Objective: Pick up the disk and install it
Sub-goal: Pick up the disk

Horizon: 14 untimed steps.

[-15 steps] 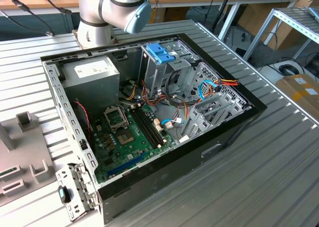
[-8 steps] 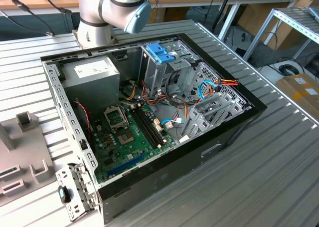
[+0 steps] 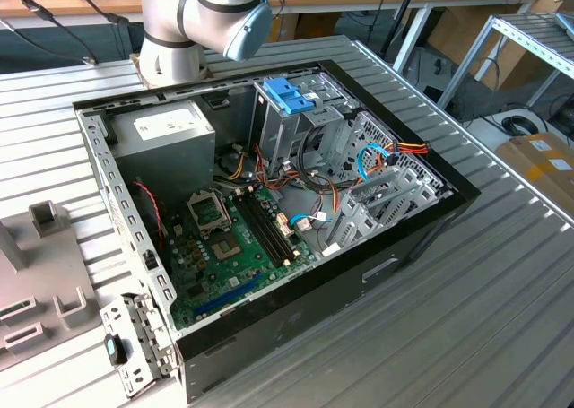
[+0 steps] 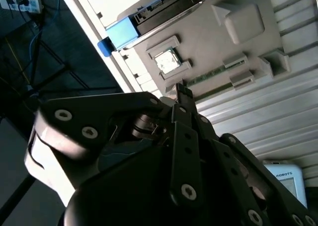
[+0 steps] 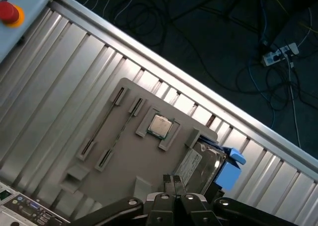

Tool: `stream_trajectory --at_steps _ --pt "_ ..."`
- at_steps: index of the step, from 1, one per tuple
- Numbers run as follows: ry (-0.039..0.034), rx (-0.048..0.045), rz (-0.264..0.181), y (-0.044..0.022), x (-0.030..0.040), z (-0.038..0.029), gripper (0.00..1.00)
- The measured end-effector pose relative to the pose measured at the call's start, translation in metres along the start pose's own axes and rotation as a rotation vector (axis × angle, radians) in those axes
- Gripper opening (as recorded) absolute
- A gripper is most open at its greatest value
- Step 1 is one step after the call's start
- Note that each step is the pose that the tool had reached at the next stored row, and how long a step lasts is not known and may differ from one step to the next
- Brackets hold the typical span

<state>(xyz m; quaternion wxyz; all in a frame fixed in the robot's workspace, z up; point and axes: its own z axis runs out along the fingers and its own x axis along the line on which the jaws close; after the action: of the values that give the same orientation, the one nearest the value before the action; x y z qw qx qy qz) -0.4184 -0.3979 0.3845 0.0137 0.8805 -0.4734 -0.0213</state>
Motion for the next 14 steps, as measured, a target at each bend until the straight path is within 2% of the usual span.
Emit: stream_trajectory --at_steps 6,8,14 --pt "0.0021 -0.0011 -0.047 -0.0001 0.0 0.0 0.11" --pt "0.002 -0.0011 -0.044 -0.0001 0.0 0.0003 0.11" --pt "-0.0032 0.0018 0.073 -0.0002 0.0 0.0028 0.11"
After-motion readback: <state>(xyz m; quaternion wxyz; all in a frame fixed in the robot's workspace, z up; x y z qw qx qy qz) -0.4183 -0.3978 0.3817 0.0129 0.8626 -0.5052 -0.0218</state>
